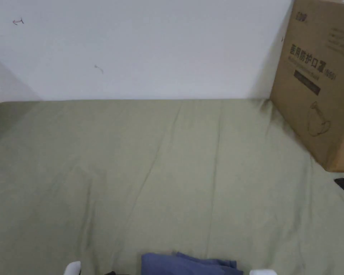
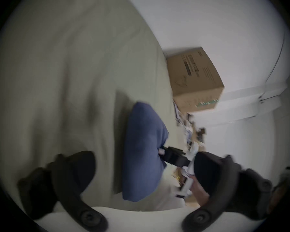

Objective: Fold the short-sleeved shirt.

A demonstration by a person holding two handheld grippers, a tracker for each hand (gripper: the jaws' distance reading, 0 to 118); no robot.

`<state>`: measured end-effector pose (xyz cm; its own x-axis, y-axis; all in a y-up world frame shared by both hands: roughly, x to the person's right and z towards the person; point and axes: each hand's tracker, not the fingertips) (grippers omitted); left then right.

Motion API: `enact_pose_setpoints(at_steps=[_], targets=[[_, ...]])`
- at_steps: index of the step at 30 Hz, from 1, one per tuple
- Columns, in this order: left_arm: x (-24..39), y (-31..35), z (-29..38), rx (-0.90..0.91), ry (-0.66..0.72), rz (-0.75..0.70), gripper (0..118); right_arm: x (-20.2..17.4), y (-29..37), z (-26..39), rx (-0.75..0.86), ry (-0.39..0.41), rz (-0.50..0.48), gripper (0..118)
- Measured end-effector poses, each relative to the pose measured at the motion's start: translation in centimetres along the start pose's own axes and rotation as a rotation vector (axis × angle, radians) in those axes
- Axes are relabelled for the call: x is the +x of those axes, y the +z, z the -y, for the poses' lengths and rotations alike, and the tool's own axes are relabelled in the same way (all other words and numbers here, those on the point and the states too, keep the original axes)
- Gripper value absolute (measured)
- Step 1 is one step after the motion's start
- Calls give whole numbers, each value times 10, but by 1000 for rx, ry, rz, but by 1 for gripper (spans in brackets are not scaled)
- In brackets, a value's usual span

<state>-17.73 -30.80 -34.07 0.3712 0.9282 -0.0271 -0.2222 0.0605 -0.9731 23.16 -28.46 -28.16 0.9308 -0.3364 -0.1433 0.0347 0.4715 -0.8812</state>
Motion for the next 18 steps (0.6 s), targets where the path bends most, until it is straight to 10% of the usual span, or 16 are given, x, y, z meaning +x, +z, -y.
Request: enact_pose_setpoints(at_steps=[5, 10, 11, 13, 14, 18], targets=[[-13, -57, -13, -190, 48, 249, 118, 2, -1, 2, 16, -24, -14, 0], [5, -103, -12, -242, -57, 185, 117, 7, -1, 7, 37, -61, -38, 0], [10, -104, -11, -238, -88, 170, 102, 10, -1, 8, 42, -69, -45, 0], [12, -100, -10, -177, -150, 16, 16, 12, 0, 10, 53, -89, -58, 0], [11, -102, -8, -153, -186, -165, 16, 12, 1, 11, 58, -101, -64, 0], [21, -90, -3, -148, -168, -81, 16, 7, 14, 12, 95, -121, -81, 0]])
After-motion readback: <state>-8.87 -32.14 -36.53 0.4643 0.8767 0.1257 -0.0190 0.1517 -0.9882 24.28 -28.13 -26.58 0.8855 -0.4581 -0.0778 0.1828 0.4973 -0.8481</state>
